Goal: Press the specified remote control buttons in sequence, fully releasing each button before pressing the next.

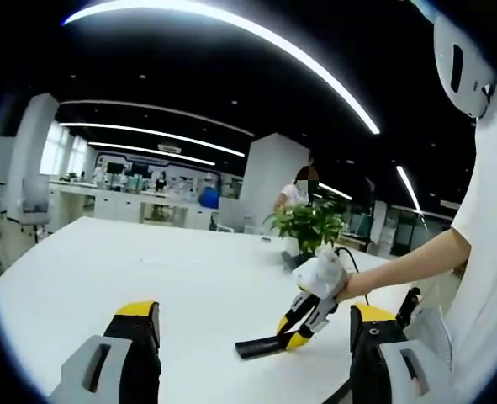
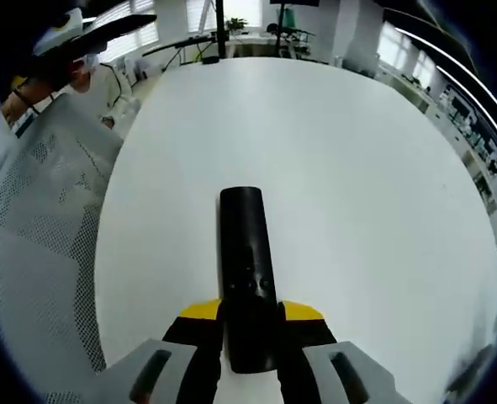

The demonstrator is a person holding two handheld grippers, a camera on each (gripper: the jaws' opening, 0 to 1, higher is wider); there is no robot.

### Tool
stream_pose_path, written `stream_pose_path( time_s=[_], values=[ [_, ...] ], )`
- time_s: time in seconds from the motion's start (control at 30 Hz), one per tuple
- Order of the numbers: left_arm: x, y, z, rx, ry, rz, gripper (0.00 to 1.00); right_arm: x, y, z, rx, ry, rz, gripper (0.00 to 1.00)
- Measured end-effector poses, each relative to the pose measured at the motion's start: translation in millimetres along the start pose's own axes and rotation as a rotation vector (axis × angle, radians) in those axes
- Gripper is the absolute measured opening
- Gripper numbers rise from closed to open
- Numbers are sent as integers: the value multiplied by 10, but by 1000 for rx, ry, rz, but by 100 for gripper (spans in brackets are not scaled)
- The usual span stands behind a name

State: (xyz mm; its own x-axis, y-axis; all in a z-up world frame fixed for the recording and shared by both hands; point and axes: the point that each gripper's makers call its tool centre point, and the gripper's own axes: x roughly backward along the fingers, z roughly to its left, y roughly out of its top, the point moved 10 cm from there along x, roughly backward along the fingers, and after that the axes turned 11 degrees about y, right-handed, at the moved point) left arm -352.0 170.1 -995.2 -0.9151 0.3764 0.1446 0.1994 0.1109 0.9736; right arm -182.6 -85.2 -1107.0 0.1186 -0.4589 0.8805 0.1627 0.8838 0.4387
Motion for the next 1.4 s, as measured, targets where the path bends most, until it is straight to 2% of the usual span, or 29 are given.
stream_pose_path(
  time_s=[0.37,0.43,0.5,0.6,0.7,1.1,1.17,1.4],
  values=[
    [-1,30,-23,3,9,13,96,68,21,-314,-36,2,4,22],
    [13,43,-44,-8,3,17,96,72,19,-353,-15,-18,20,22],
    [29,42,-56,-18,0,29,96,75,28,-405,-29,-21,18,22],
    [80,-34,54,-22,3,50,96,87,39,-472,-23,-19,26,22],
    [99,-56,75,-4,9,51,96,93,56,-527,-20,-17,34,22],
    [82,3,16,-6,25,59,96,127,115,-870,-9,-9,45,22],
    [85,-3,4,5,29,62,96,135,116,-911,0,-7,40,22],
    [112,-39,-18,20,43,80,96,172,121,-1093,-20,-28,-37,22]
  ],
)
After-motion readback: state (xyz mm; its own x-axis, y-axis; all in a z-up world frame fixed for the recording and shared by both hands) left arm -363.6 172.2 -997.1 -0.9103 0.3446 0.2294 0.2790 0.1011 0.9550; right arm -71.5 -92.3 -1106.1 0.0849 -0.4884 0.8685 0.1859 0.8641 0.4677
